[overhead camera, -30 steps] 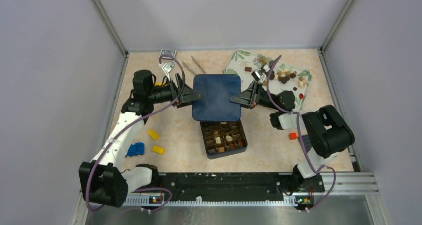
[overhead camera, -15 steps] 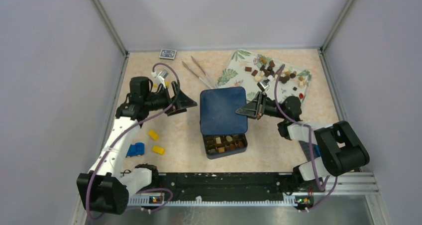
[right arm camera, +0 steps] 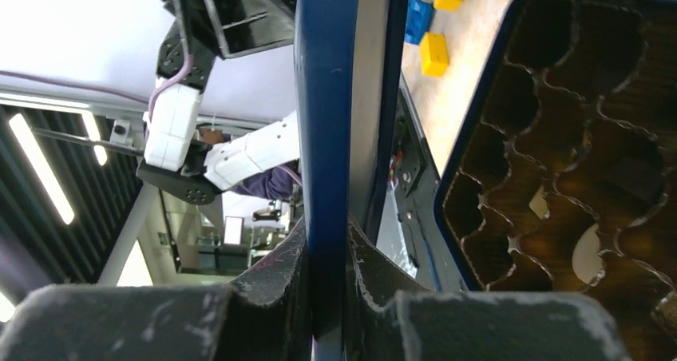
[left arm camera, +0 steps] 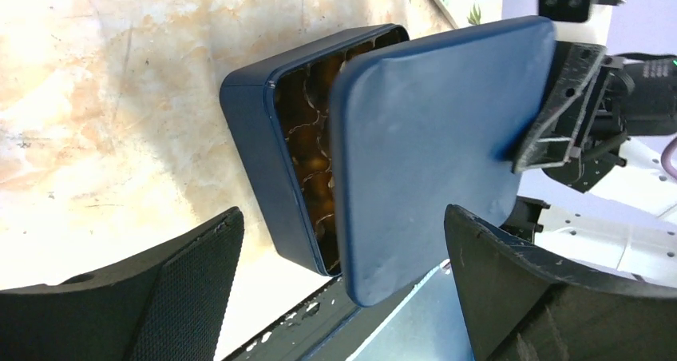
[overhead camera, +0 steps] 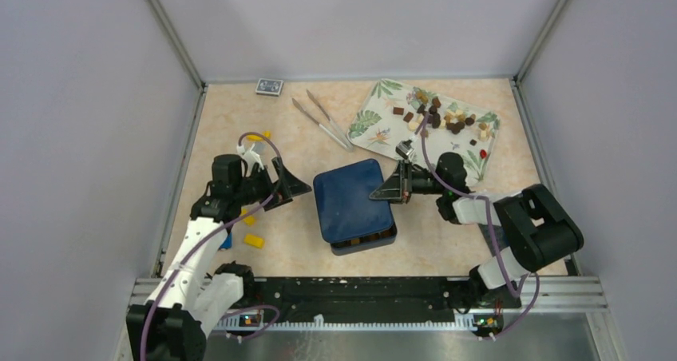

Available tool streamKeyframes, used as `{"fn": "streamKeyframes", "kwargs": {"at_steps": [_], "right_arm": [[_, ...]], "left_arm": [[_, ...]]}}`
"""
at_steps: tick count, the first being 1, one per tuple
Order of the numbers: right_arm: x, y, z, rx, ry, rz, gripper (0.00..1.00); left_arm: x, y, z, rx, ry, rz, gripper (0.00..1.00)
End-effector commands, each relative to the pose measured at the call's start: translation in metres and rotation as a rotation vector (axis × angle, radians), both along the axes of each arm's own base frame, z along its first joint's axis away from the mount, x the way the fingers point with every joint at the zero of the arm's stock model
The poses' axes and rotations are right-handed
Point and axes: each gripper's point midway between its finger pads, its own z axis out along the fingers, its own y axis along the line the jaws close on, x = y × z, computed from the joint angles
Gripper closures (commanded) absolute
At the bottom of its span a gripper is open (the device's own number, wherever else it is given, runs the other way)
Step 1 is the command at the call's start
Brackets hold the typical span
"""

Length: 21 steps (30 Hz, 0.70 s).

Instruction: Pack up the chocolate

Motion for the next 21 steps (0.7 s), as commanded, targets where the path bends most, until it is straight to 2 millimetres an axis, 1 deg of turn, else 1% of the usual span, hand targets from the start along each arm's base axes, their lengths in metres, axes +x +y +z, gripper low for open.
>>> {"fn": "streamKeyframes", "kwargs": {"at_steps": [1,6,10,15,21], "right_arm": [[0.004,0.008,-0.009,-0.038,-0.034,0.048,1.0],[0.009,0.009,-0.025,-0.08,0.007,0.046,1.0],[0.008,0.008,-0.033,-0.088,0.015,0.045,1.0],[0.012,0.005,-0.043,-0.097,0.025,0.028,1.0],[0.017,-0.003,-0.05,-0.094,0.049,0.0,1.0]], "left_arm": [[0.009,-0.003,0.016,-0.023,-0.127,-0.014,0.01],[-0.004,-0.01,-0.006,-0.077,-0.065,-0.052,0.01],[-0.012,-0.017,-0.02,-0.126,-0.022,-0.081,0.05],[-0.02,-0.026,-0.035,-0.153,0.027,-0.133,0.05],[-0.023,-0.029,-0.049,-0.145,0.064,-0.138,0.16]]}}
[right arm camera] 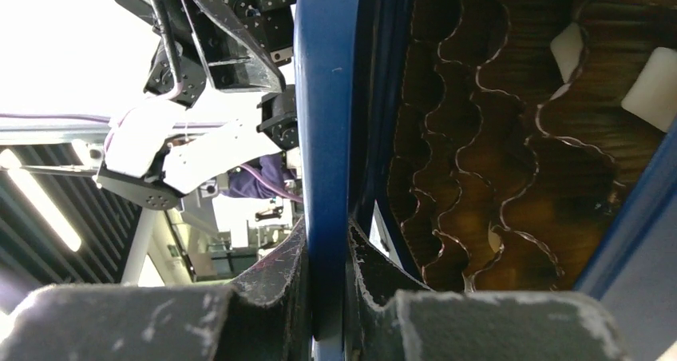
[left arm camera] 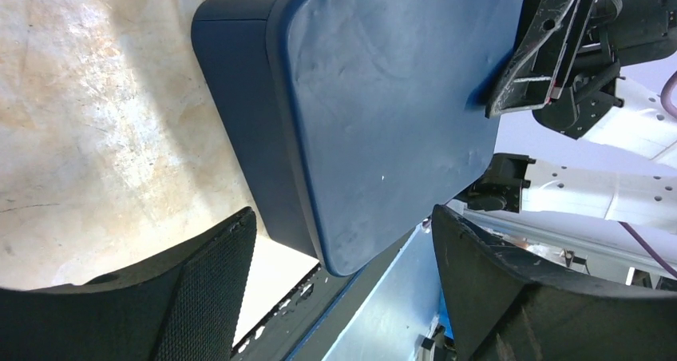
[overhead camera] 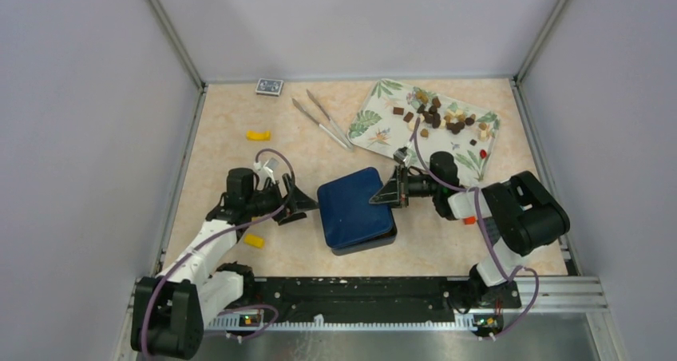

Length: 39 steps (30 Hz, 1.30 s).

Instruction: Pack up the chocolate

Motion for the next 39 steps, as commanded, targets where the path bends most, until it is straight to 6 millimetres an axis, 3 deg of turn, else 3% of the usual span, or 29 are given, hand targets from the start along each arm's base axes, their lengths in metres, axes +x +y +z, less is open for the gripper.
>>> {"fn": "streamKeyframes", "kwargs": {"at_steps": [1,9,19,30,39], "right_arm": [[0.008,-0.006,0.003,0.026,-0.07,-0.017,1.0],[0.01,-0.013,-0.005,0.011,-0.053,-0.02,1.0],[0.001,-0.015,-0.018,-0.006,-0.025,0.027,1.0],[0.001,-0.016,-0.025,-0.026,-0.019,0.013,1.0],[0.004,-0.019,-0.027,-0.03,-0.011,-0.006,1.0]], "left_arm": [[0.002,-0.006,0.0,-0.02,-0.04,-0.031,0.17],[-0.001,-0.011,-0.006,-0.016,-0.026,-0.042,0.25],[0.001,-0.015,-0.011,0.002,-0.012,-0.05,0.23],[-0.003,-0.02,-0.025,0.033,0.024,-0.069,0.36],[0.011,-0.027,-0.037,0.074,0.016,-0.067,0.4]]}}
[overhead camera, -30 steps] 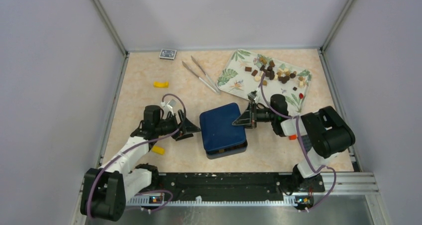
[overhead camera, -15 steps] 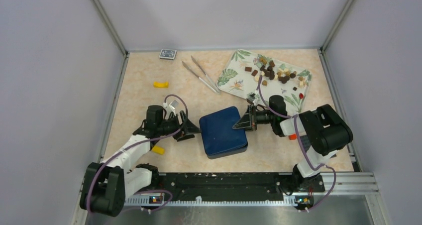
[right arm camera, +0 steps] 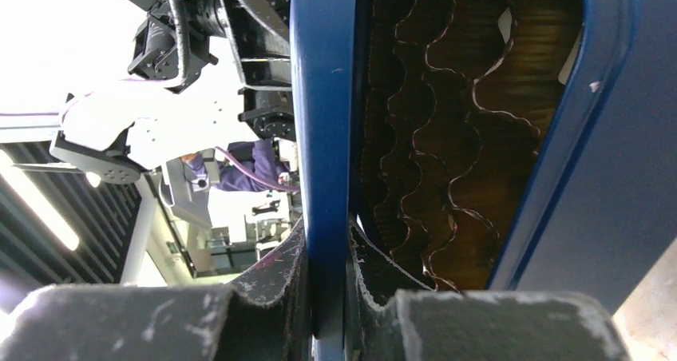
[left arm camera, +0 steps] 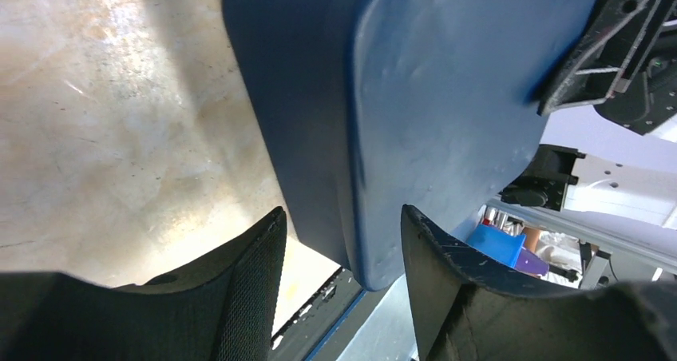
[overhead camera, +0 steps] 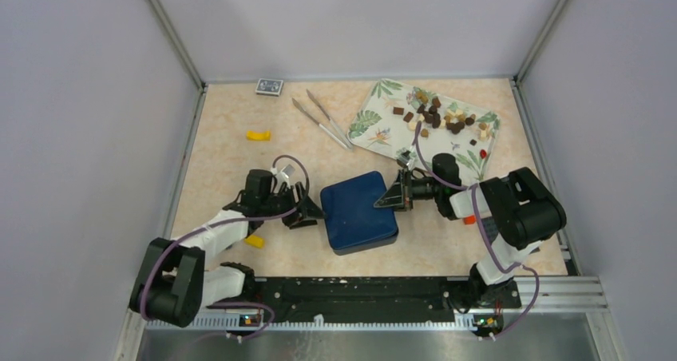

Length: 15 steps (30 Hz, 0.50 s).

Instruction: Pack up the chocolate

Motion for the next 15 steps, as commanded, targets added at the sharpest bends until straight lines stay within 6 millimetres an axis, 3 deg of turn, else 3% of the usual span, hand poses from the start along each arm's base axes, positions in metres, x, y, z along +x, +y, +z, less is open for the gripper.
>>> {"fn": "streamKeyframes", "kwargs": {"at_steps": [1,8,15], "right_arm": [[0.005,-0.005,-0.004,-0.003,-0.028,-0.022,1.0],[0.008,-0.007,-0.004,-0.049,-0.038,-0.039,0.66],[0.016,-0.016,-0.005,-0.207,-0.109,-0.056,0.49]], "left_arm": [[0.02,-0.004,0.002,0.022,-0.074,0.003,0.41],[0.032,-0.008,-0.004,0.048,-0.066,0.013,0.42],[0.035,-0.016,-0.008,0.057,-0.054,-0.008,0.43]]}}
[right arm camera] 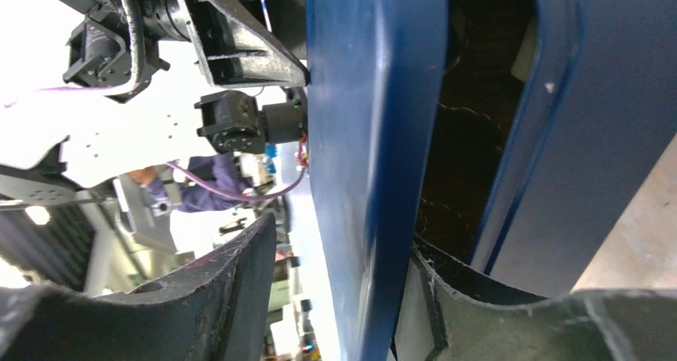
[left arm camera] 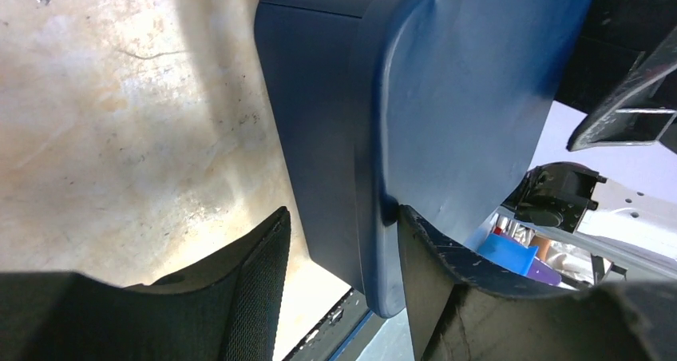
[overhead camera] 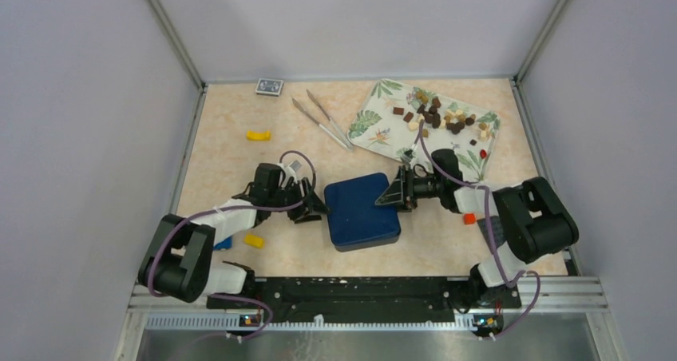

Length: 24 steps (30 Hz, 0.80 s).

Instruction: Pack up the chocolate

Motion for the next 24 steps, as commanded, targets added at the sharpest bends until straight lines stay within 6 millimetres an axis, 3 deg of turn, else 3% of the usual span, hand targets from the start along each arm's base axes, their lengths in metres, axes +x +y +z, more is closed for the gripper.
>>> {"fn": "streamKeyframes", "kwargs": {"at_steps": [1,11,24], "right_arm": [[0.014,-0.008,0.009,-0.114,-0.136,-0.011,0.48],[0.02,-0.024,0.013,-0.291,-0.159,-0.053,0.4],[0.038,-0.063,0.005,-0.571,-0.262,-0.182,0.38]], "left_arm": [[0.017,-0.007,0.007,0.008,-0.076,-0.008,0.43],[0.017,-0.014,0.003,0.009,-0.063,-0.019,0.45],[0.018,-0.027,0.012,-0.009,-0.061,-0.052,0.48]]}}
